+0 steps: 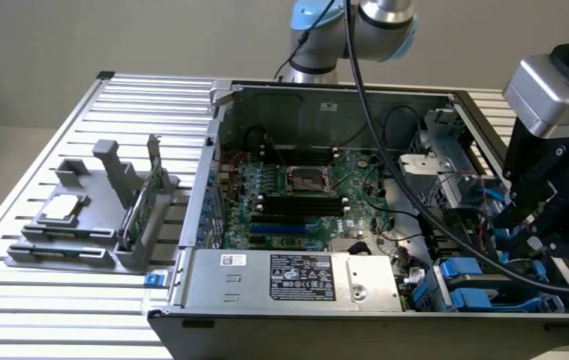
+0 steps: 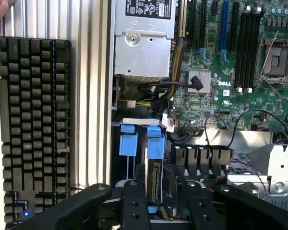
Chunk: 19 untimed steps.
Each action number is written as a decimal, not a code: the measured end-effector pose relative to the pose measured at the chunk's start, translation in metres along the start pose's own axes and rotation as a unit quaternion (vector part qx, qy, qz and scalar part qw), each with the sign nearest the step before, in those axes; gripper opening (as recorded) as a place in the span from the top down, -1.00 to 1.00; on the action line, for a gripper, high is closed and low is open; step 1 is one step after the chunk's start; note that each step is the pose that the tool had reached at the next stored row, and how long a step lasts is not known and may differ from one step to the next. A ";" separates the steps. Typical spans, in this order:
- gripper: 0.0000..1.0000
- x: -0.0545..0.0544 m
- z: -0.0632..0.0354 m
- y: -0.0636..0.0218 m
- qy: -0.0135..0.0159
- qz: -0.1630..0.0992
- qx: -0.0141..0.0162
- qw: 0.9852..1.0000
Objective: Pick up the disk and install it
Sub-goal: 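Insert the disk into the insertion slot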
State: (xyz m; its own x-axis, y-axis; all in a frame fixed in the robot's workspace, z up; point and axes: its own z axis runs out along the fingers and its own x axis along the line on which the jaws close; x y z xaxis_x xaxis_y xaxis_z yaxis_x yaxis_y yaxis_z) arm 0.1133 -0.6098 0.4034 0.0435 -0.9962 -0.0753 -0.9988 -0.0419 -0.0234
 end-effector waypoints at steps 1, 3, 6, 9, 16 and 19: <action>0.37 0.000 0.0018 -0.0009 0.000 -0.001 0.000 1.000; 0.37 0.000 0.0053 -0.0029 0.000 -0.002 0.000 1.000; 0.37 0.000 0.0105 -0.0059 0.000 -0.005 0.001 1.000; 0.56 0.001 0.0160 -0.0088 0.000 -0.007 0.001 1.000; 0.56 0.001 0.0288 -0.0121 0.000 -0.013 0.001 1.000; 0.56 0.000 0.0342 -0.0129 0.000 -0.016 0.001 1.000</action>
State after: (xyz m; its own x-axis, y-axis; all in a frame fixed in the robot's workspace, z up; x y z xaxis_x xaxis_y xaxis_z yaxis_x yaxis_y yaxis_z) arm 0.1269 -0.6069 0.3696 0.0755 -0.9943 -0.0750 -0.9969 -0.0736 -0.0282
